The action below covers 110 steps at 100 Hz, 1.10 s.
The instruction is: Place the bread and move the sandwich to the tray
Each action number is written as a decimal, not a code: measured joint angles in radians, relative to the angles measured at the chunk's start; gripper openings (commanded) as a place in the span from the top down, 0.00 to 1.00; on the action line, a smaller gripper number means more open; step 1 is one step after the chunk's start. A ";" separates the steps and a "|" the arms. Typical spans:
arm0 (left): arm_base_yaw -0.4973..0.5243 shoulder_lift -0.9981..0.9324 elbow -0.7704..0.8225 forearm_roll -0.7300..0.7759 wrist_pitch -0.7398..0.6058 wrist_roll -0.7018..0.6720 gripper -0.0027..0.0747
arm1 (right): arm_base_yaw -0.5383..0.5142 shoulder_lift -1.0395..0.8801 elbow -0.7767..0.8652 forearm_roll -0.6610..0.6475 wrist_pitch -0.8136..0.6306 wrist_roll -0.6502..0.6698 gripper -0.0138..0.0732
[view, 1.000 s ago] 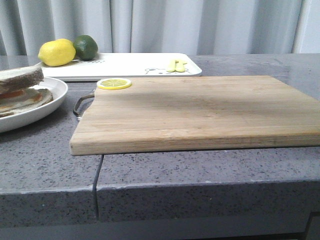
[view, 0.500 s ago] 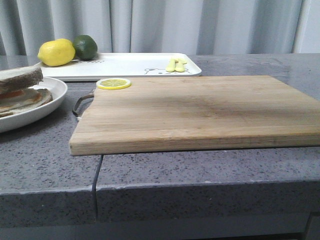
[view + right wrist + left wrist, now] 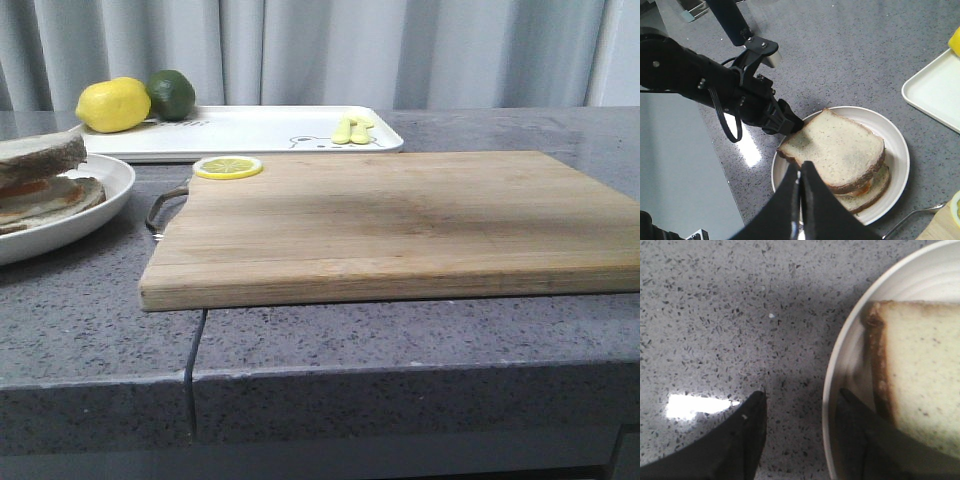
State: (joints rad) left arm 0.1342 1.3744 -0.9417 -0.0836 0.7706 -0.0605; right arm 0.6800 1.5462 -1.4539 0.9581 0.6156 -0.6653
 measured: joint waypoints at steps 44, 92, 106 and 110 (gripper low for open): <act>0.000 0.062 -0.014 -0.112 -0.006 0.000 0.99 | 0.000 0.000 0.000 0.000 0.021 0.000 0.91; 0.006 0.064 -0.193 -0.285 0.070 0.030 0.99 | 0.000 -0.028 0.002 -0.004 0.000 0.000 0.91; 0.004 0.097 -0.286 -0.372 0.065 0.032 0.99 | 0.000 -0.079 0.002 -0.012 -0.004 0.000 0.91; -0.004 0.117 -0.311 -0.407 0.052 0.040 0.99 | 0.000 -0.097 0.002 -0.014 -0.004 0.000 0.91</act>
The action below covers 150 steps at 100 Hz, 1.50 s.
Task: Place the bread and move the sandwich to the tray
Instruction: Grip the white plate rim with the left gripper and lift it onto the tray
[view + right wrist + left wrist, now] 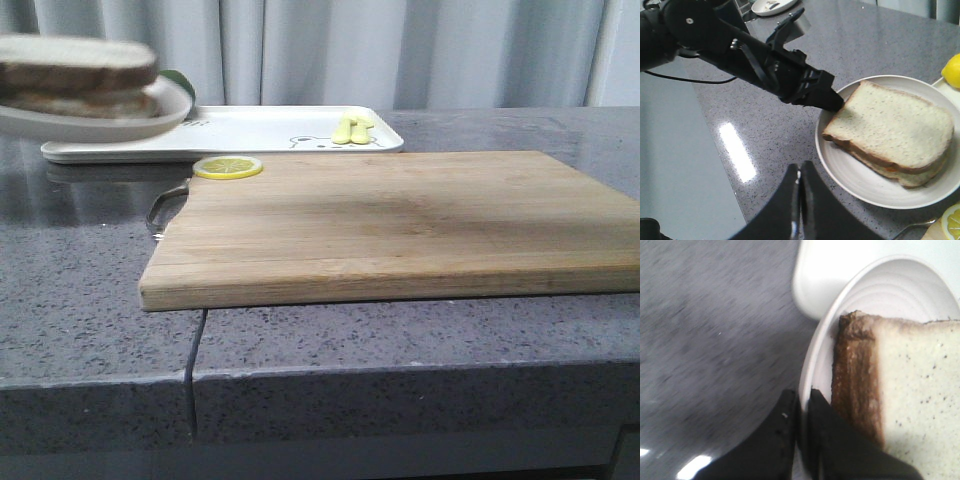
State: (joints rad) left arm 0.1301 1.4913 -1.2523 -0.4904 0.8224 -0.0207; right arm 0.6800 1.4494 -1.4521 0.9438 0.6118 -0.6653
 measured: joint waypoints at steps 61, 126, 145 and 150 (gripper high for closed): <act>-0.209 0.569 -0.557 -0.240 -0.102 0.021 0.99 | 0.000 -0.283 0.000 -0.068 0.017 -0.002 0.91; -0.161 0.654 -0.608 -0.189 -0.142 0.021 0.99 | 0.000 -0.291 0.002 -0.073 0.055 -0.002 0.91; -0.161 0.659 -0.610 -0.178 -0.148 0.021 0.99 | 0.000 -0.291 0.002 -0.073 0.055 -0.002 0.91; -0.161 0.666 -0.610 -0.178 -0.151 0.021 0.99 | 0.000 -0.291 0.002 -0.073 0.057 -0.002 0.91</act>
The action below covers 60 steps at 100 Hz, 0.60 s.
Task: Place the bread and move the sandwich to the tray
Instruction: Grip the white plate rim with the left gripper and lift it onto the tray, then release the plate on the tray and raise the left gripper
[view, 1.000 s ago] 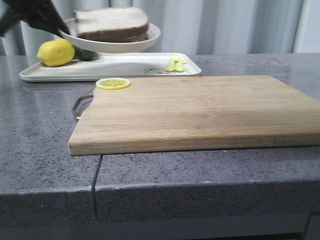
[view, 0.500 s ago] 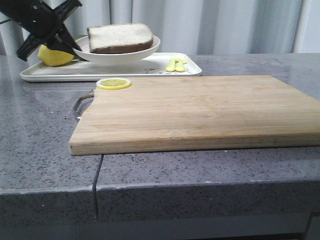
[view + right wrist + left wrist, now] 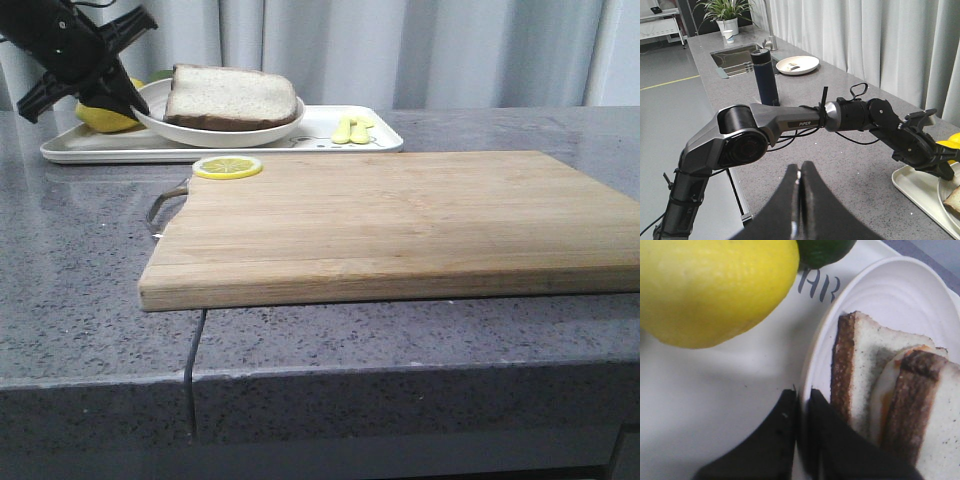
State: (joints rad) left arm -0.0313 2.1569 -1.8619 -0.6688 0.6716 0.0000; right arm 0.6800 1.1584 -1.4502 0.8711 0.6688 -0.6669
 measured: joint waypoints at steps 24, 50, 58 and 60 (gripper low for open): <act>0.000 0.020 0.000 -0.002 -0.002 -0.027 0.96 | 0.000 0.000 0.000 0.000 0.015 0.000 0.91; 0.004 0.020 -0.002 -0.012 -0.002 -0.033 0.65 | 0.000 0.000 0.000 -0.004 0.021 0.000 0.91; 0.007 0.015 -0.002 -0.018 -0.002 -0.035 0.65 | 0.000 -0.006 0.000 -0.027 0.021 0.000 0.91; 0.010 0.010 -0.002 -0.018 0.001 -0.033 0.66 | 0.000 -0.009 0.002 -0.039 0.023 0.000 0.91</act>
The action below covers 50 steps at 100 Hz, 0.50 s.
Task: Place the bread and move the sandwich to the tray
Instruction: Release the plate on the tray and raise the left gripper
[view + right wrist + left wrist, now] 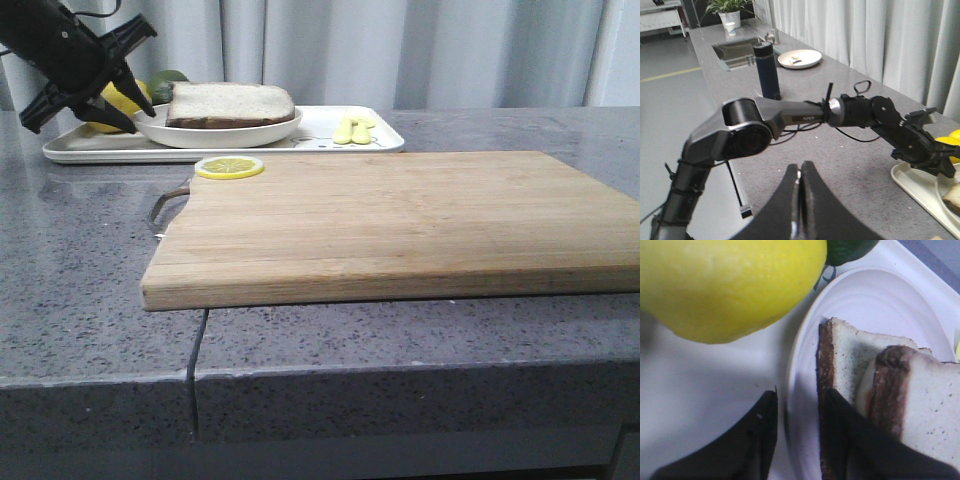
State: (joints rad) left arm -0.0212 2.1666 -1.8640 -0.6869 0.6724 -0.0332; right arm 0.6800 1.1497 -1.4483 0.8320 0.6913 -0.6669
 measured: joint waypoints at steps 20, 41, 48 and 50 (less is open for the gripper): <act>0.031 -0.092 0.000 0.000 0.026 0.021 0.91 | 0.000 -0.065 0.065 -0.145 -0.014 0.000 0.91; 0.040 -0.233 -0.002 0.002 0.063 0.085 0.99 | 0.000 -0.192 0.252 -0.253 -0.144 -0.001 0.91; 0.040 -0.277 0.001 0.006 0.078 0.094 0.99 | 0.000 -0.242 0.323 -0.260 -0.196 -0.001 0.91; 0.040 -0.292 0.006 0.009 0.079 0.097 0.99 | 0.000 -0.257 0.344 -0.262 -0.211 -0.001 0.91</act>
State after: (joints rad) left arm 0.0186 1.8748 -1.8579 -0.6779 0.7517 0.0639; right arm 0.6800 0.8928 -1.1044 0.5699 0.4808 -0.6676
